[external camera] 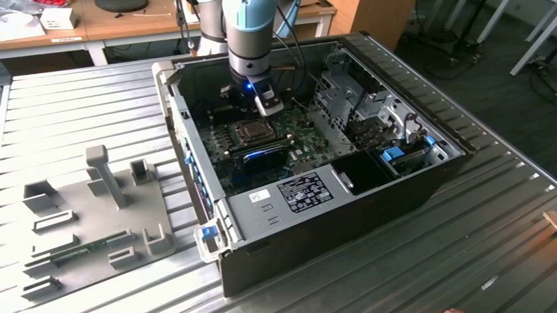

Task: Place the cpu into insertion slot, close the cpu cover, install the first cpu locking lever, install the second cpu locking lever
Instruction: 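Install the first cpu locking lever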

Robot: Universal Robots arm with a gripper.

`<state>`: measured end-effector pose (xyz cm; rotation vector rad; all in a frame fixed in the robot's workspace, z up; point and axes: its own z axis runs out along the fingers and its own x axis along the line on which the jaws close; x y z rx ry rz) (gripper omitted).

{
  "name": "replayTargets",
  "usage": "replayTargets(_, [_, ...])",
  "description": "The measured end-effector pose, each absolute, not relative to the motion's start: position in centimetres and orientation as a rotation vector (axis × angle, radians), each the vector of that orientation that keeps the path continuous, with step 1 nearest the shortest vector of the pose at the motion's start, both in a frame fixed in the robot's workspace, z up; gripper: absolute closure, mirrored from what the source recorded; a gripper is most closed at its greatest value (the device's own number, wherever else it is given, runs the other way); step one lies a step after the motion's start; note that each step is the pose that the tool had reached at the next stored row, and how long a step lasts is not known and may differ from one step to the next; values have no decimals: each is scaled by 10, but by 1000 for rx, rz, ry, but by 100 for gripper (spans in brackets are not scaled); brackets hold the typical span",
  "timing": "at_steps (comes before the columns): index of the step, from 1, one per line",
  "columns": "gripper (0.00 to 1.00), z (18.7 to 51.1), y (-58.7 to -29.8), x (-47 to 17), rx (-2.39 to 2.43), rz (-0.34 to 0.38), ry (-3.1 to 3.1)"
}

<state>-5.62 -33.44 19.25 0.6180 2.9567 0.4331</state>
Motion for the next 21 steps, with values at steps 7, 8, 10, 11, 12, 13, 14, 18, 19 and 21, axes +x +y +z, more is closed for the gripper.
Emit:
replayTargets(7, [90, 192, -333, -56, 618, 433, 2957])
replayTargets(8, [90, 192, -332, -56, 618, 433, 2957])
replayTargets(10, [90, 192, -331, -56, 618, 433, 2957])
replayTargets(11, [90, 192, -330, -56, 618, 435, 2956])
replayTargets(12, [90, 192, -329, -56, 618, 435, 2956])
replayTargets(13, [90, 192, -329, -56, 618, 434, 2956])
replayTargets(14, [90, 192, -328, -56, 618, 433, 2957])
replayTargets(18, [90, 192, -328, -56, 618, 433, 2957])
replayTargets(19, [90, 192, -328, -56, 618, 433, 2957])
replayTargets(21, [90, 192, -328, -56, 618, 433, 2957])
